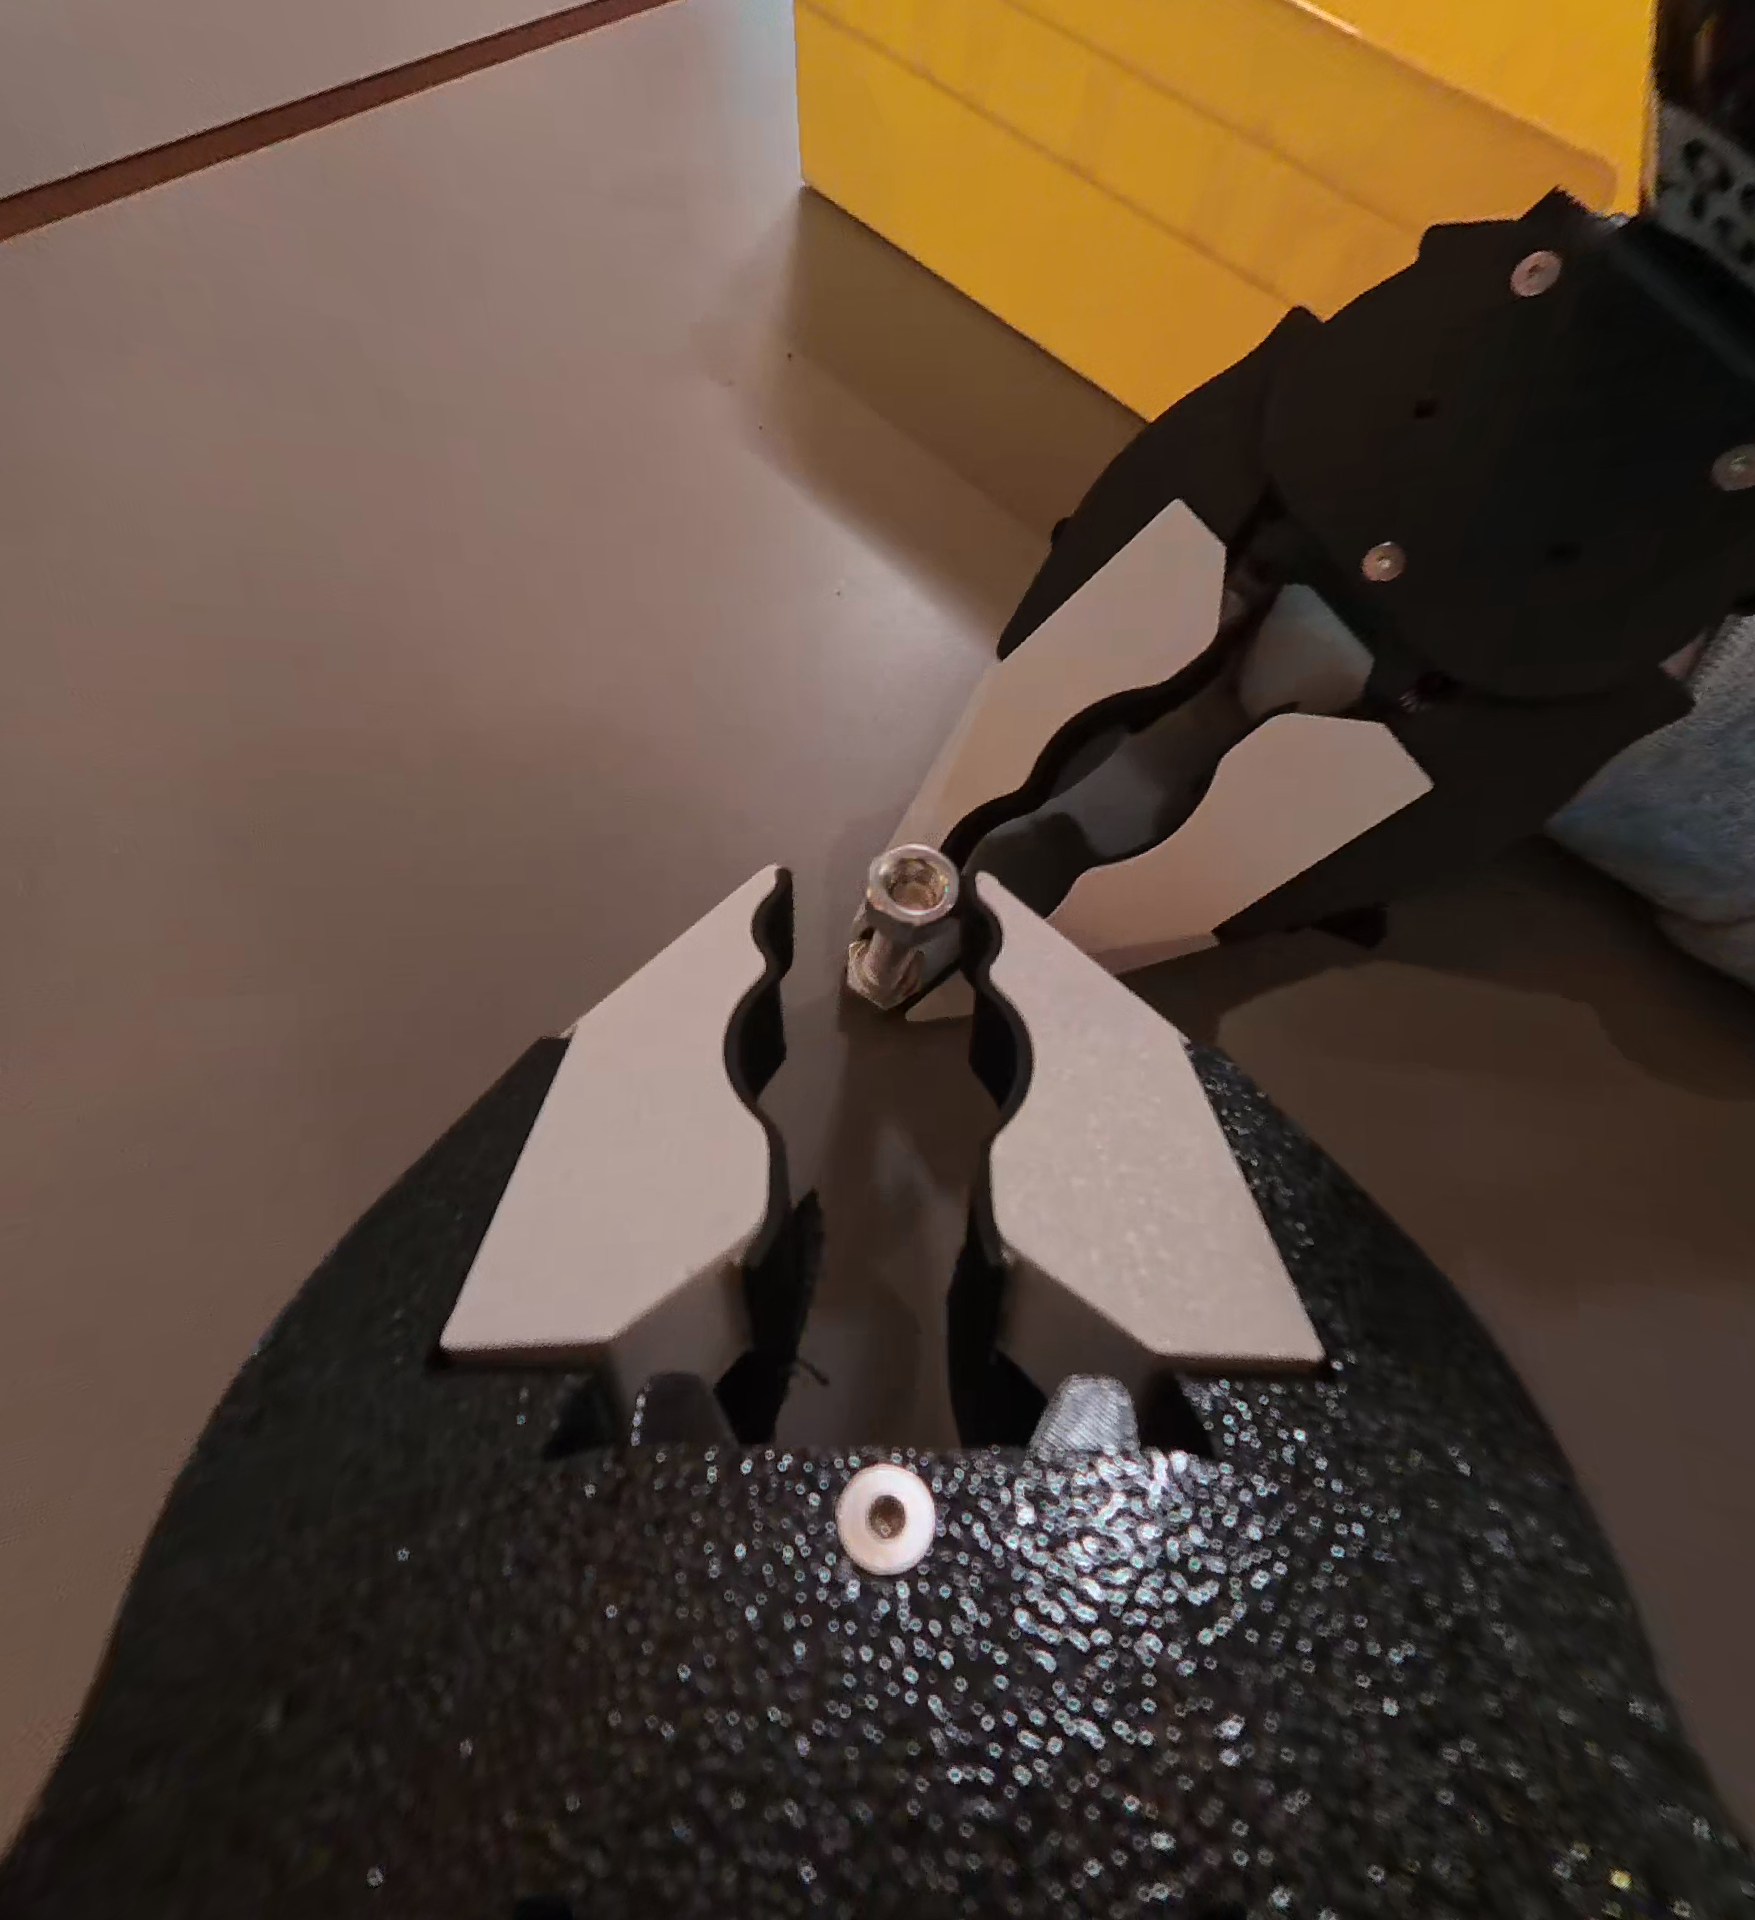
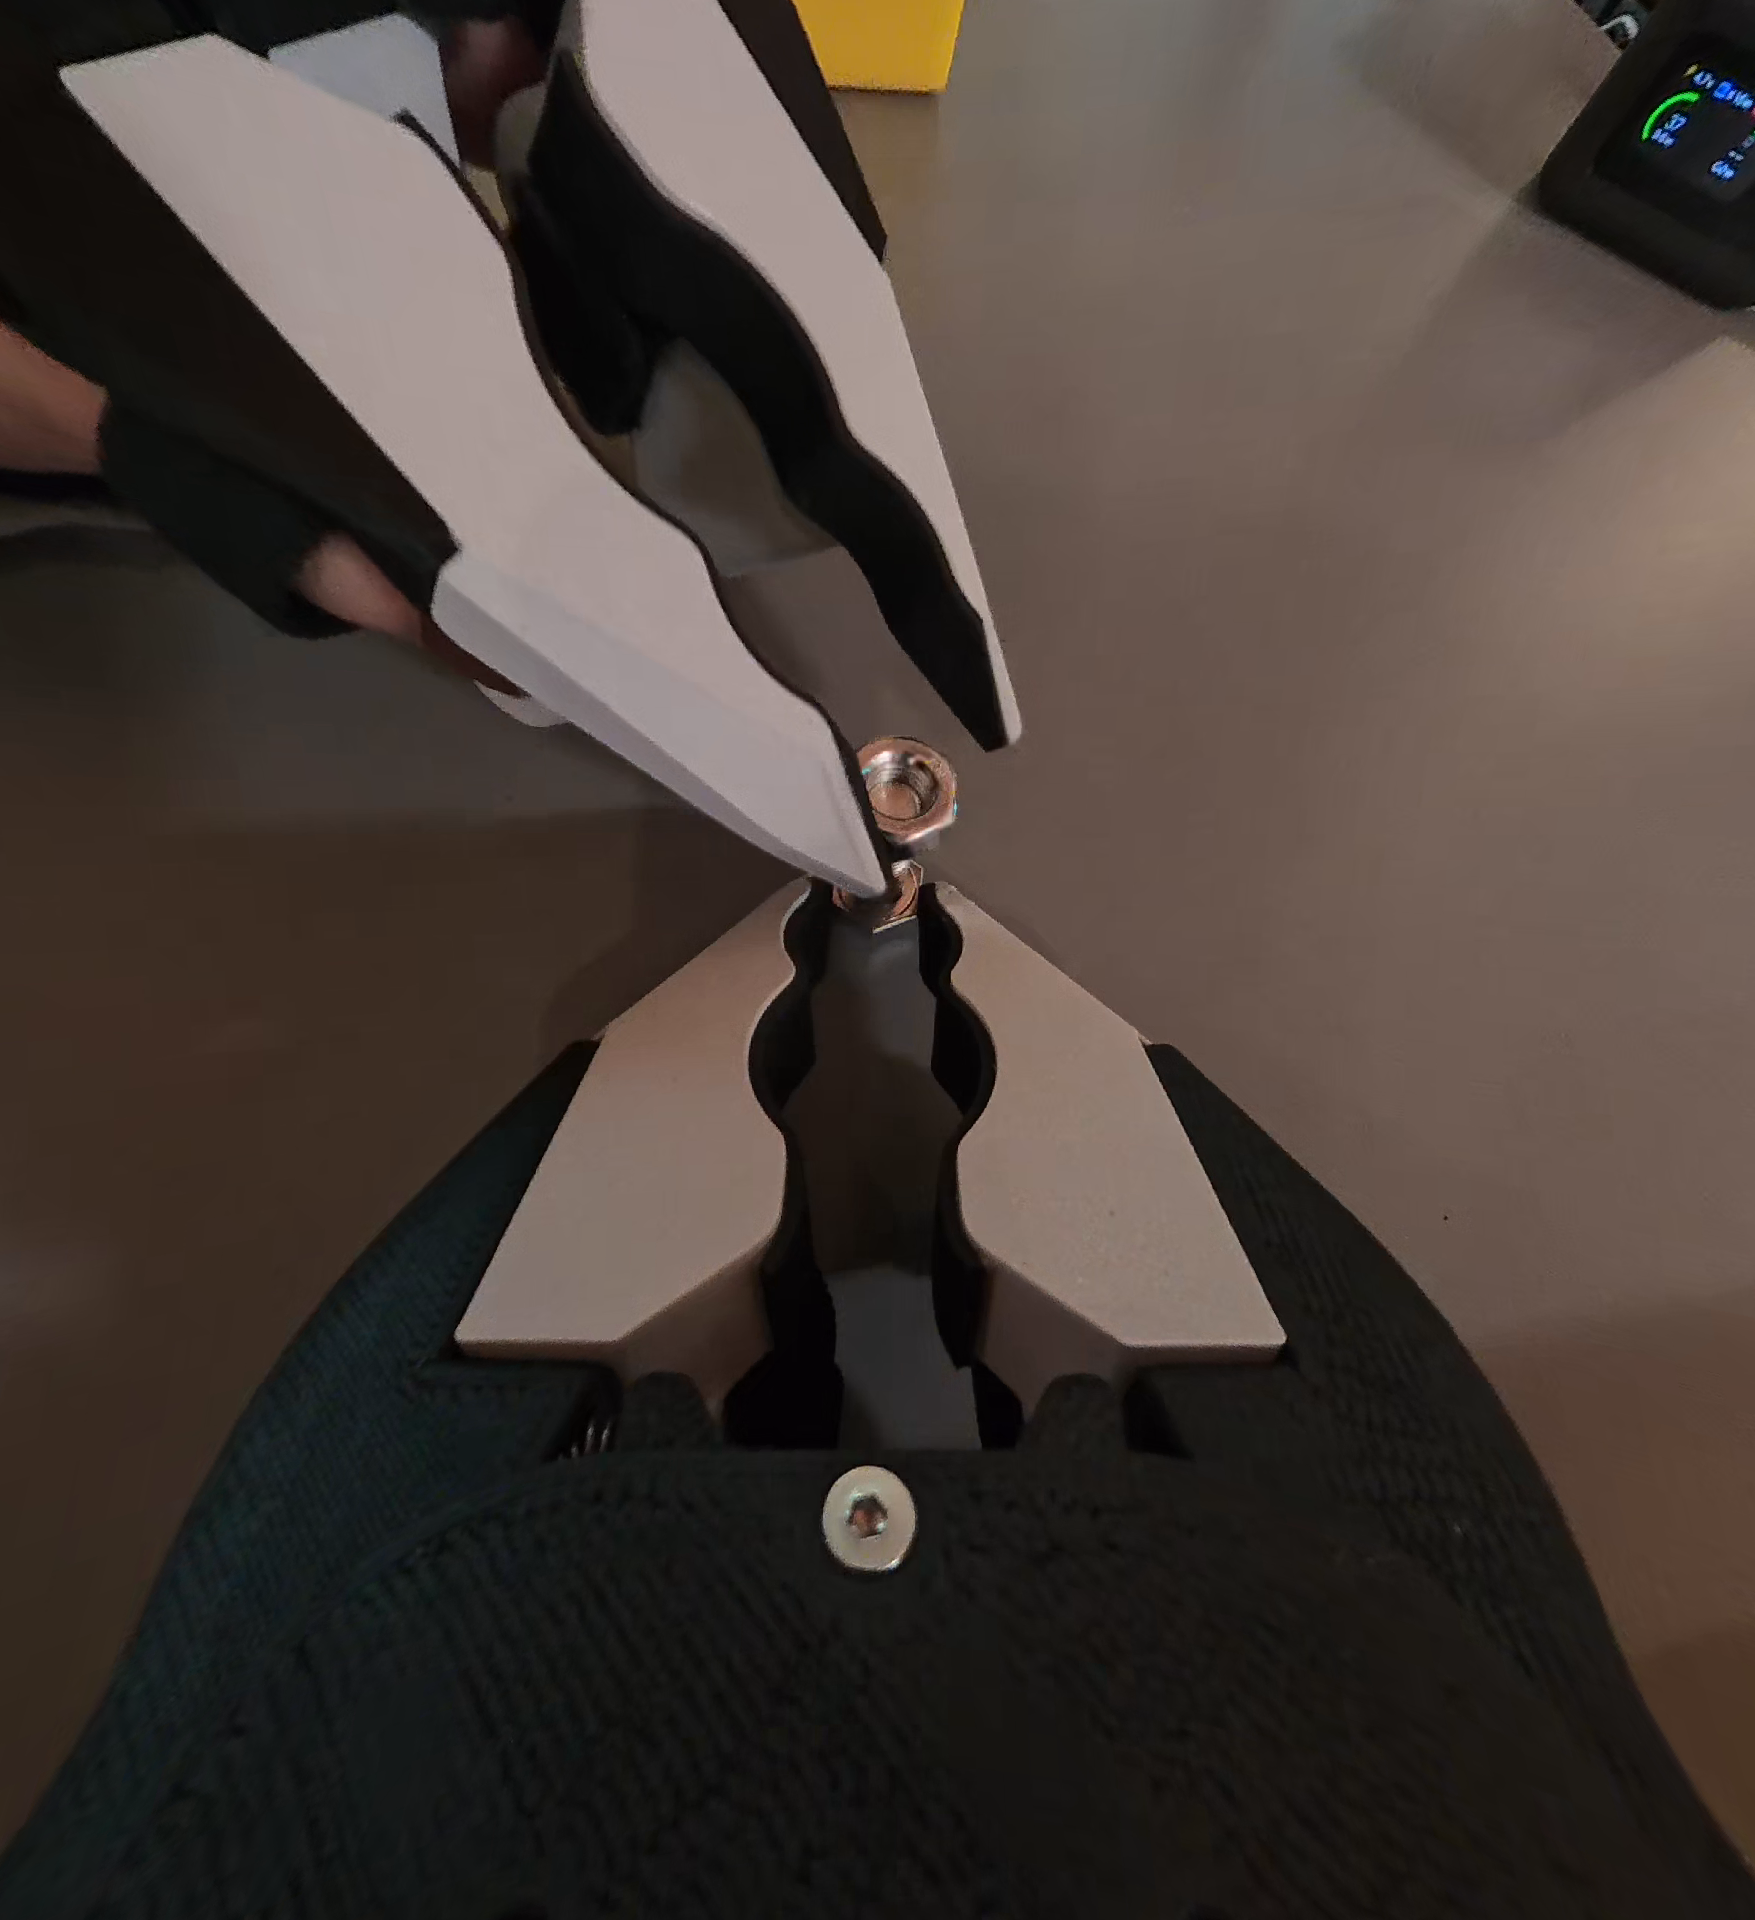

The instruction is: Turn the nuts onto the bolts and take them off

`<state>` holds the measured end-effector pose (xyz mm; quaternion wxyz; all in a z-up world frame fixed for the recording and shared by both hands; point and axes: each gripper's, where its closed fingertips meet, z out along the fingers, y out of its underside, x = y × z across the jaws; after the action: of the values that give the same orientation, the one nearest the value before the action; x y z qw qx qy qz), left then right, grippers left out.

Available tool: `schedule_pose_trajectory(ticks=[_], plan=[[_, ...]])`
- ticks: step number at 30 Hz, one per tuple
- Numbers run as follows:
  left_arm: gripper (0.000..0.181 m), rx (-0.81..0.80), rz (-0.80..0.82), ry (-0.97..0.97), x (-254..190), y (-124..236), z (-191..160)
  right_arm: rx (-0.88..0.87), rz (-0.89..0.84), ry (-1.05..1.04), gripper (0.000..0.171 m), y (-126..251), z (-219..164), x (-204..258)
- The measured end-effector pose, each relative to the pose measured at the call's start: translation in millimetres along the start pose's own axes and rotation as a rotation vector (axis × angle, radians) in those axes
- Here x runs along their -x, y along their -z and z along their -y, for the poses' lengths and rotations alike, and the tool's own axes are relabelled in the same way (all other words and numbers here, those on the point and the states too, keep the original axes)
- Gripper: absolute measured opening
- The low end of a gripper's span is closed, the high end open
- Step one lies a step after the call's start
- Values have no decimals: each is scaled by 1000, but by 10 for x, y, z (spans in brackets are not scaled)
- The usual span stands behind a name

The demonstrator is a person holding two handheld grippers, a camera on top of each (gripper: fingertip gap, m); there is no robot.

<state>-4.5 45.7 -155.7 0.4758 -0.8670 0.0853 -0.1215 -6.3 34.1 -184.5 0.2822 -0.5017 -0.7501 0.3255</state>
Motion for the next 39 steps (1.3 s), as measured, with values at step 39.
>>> schedule_pose_trajectory(ticks=[39], plan=[[43,2,-87,-23,-64,-36,-26,-9,-20,52,16,6,14,25]])
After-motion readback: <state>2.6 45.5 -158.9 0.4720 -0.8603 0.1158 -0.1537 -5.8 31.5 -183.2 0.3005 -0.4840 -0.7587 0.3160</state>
